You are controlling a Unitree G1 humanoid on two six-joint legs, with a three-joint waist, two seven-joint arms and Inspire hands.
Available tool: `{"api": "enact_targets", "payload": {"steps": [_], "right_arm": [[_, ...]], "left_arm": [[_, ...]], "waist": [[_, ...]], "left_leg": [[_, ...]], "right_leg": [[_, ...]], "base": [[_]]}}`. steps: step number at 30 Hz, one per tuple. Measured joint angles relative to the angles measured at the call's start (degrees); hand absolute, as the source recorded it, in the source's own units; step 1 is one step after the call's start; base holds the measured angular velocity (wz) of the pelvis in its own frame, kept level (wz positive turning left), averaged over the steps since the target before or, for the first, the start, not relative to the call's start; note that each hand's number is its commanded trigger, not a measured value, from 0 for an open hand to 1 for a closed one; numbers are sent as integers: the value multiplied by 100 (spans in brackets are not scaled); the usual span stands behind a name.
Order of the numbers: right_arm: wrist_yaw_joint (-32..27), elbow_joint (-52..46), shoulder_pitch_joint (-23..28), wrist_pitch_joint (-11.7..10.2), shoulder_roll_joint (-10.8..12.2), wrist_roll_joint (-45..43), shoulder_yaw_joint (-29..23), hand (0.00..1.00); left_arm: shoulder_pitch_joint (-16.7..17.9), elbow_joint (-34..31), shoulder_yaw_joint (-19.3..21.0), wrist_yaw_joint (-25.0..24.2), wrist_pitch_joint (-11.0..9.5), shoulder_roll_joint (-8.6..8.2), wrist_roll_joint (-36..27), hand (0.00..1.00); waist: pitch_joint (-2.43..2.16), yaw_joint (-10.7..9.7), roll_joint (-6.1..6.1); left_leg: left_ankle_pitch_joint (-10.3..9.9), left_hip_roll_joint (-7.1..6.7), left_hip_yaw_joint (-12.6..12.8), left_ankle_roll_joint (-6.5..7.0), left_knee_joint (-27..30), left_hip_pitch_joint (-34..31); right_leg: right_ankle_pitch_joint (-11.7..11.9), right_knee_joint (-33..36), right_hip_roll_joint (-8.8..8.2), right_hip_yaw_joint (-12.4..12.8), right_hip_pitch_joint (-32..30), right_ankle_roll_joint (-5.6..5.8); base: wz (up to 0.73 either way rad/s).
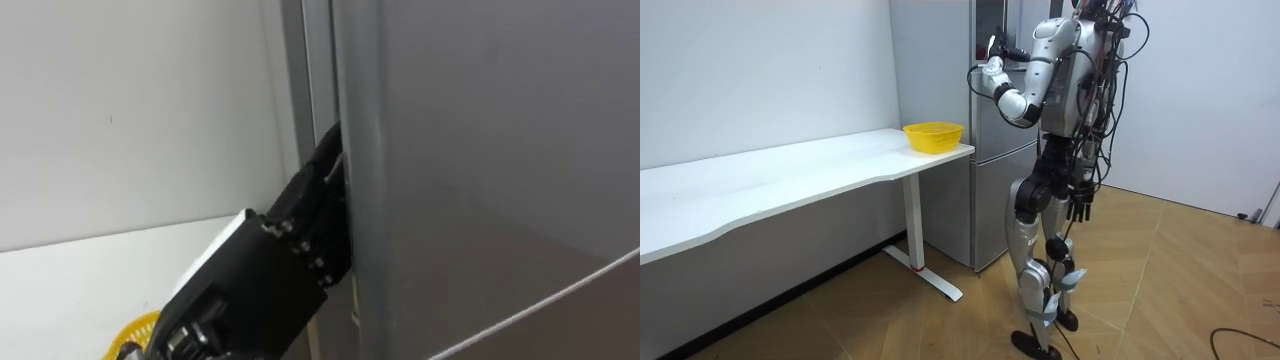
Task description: Retrieve from the upper fridge
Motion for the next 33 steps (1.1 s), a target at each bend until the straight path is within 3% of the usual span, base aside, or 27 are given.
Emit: {"api": "enact_targets", "payload": {"steps": [8, 13, 21, 27, 33], "right_arm": [[-7, -22, -69, -13, -39, -6, 102, 0], [86, -133, -56, -9, -49, -2, 103, 0], [131, -183, 3, -3, -49, 17, 102, 0], [129, -205, -11, -5, -76, 94, 95, 0], [132, -263, 7, 2, -101, 239, 95, 0]], "left_arm": [[-65, 14, -364, -296, -3, -19, -310, 0], [-284, 18, -657, -622, 4, 4, -309, 0], [-478, 28, -758, -1022, 11, 22, -309, 0], [-482, 34, -791, -1118, 12, 98, -309, 0], [-487, 60, -868, -1138, 14, 322, -308, 0]], "waist": [[0, -144, -2], [-1, -248, -4], [3, -315, -8], [1, -460, -5], [1, -459, -4]], "left_leg": [[0, 9, 253, 0, -1, -17], [0, 19, 542, 0, -1, 0], [-2, 98, 780, -3, -17, 84], [-2, 108, 801, -3, -5, 82], [-2, 108, 930, -3, -5, 90]], "right_leg": [[6, 8, 12, 137, -47, 9], [10, 49, 33, 295, -127, 3], [39, 103, 112, 579, -184, -36], [47, 108, 141, 654, -248, -51], [48, 189, 160, 802, -318, -51]], "base": [[-9], [-19], [-22], [-6], [-12]]}}
